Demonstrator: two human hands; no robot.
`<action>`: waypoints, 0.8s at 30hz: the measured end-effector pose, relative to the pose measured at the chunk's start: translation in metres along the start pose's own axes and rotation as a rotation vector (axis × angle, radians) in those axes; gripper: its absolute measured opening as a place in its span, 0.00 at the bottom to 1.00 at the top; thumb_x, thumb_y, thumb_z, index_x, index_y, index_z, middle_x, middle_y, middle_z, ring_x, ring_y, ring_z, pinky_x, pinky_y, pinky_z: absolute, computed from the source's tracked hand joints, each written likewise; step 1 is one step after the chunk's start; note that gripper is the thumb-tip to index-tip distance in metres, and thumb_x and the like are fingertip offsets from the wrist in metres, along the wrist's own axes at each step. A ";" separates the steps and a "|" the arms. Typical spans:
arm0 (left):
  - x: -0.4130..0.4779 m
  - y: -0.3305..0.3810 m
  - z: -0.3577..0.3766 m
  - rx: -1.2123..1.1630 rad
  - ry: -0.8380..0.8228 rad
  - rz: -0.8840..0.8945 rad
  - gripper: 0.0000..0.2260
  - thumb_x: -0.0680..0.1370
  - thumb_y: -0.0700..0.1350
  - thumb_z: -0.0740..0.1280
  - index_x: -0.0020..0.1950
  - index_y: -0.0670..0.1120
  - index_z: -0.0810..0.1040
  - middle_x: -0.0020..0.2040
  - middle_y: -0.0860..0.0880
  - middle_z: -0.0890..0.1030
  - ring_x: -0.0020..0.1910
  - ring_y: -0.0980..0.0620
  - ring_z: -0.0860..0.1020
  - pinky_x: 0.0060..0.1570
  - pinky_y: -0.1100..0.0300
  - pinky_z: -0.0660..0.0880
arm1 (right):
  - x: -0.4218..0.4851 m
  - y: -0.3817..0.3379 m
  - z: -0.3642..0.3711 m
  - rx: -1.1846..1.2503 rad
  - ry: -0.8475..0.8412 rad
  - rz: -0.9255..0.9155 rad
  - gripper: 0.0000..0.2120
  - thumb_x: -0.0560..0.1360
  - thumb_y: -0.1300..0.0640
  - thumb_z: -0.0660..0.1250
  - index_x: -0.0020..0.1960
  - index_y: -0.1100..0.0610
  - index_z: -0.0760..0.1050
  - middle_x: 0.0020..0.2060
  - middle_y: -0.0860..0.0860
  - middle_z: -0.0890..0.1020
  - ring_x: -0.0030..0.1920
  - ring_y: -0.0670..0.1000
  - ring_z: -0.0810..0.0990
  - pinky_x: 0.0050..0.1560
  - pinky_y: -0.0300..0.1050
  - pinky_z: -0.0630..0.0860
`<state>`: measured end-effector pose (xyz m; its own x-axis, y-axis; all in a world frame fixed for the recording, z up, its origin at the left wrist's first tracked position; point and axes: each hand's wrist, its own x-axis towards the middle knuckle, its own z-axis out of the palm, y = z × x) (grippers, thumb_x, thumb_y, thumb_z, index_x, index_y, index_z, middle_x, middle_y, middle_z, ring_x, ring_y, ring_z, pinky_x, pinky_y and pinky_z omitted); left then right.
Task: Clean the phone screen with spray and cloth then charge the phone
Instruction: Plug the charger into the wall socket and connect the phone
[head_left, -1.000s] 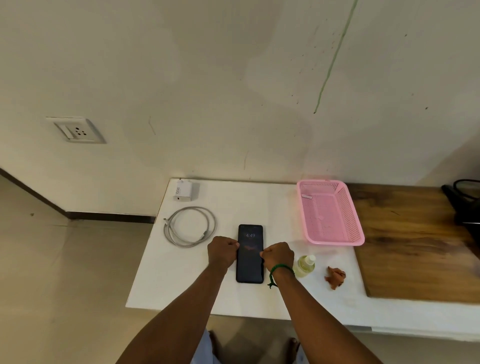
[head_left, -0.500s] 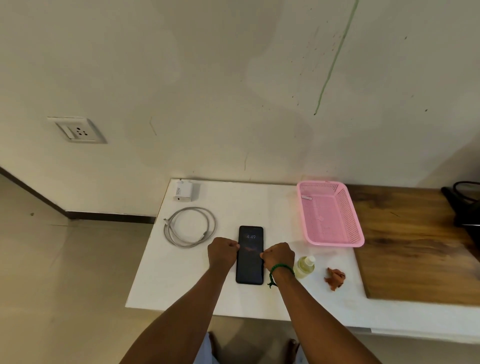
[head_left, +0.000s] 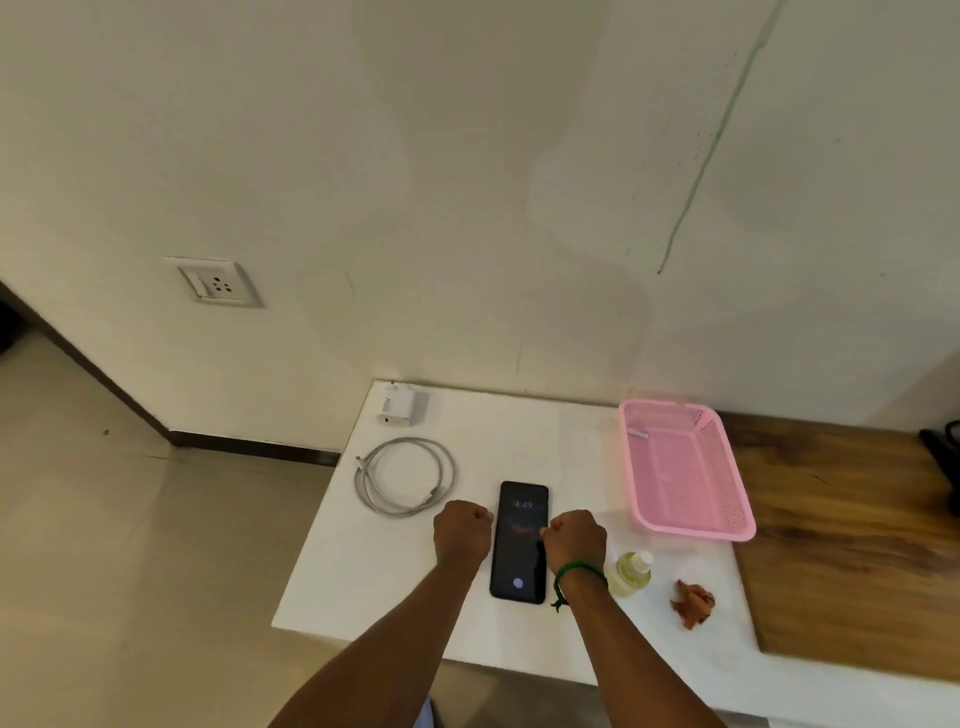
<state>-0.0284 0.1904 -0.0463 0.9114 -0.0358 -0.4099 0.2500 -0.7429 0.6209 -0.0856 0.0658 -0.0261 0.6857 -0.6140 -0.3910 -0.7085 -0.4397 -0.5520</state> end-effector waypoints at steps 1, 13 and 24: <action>-0.001 0.000 -0.005 -0.002 0.005 0.004 0.12 0.79 0.47 0.64 0.44 0.44 0.85 0.45 0.46 0.84 0.49 0.48 0.80 0.44 0.62 0.70 | -0.002 -0.005 -0.002 -0.007 0.023 -0.052 0.21 0.71 0.60 0.68 0.24 0.54 0.62 0.22 0.48 0.67 0.31 0.51 0.70 0.32 0.37 0.65; 0.028 0.007 -0.113 -0.125 0.230 0.037 0.10 0.77 0.43 0.64 0.39 0.40 0.81 0.39 0.45 0.82 0.43 0.48 0.80 0.51 0.54 0.75 | -0.023 -0.108 0.009 0.073 -0.061 -0.436 0.14 0.72 0.57 0.70 0.57 0.59 0.79 0.51 0.55 0.83 0.52 0.52 0.80 0.54 0.39 0.71; 0.114 -0.024 -0.153 -0.002 0.272 0.018 0.21 0.77 0.49 0.67 0.67 0.41 0.73 0.63 0.46 0.79 0.64 0.50 0.75 0.62 0.63 0.64 | 0.018 -0.163 0.070 -0.118 -0.299 -0.522 0.28 0.73 0.55 0.66 0.71 0.57 0.63 0.68 0.54 0.70 0.68 0.53 0.67 0.68 0.43 0.64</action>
<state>0.1195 0.3067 -0.0061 0.9698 0.1322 -0.2047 0.2337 -0.7427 0.6276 0.0544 0.1723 0.0050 0.9523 -0.0953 -0.2898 -0.2685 -0.7127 -0.6480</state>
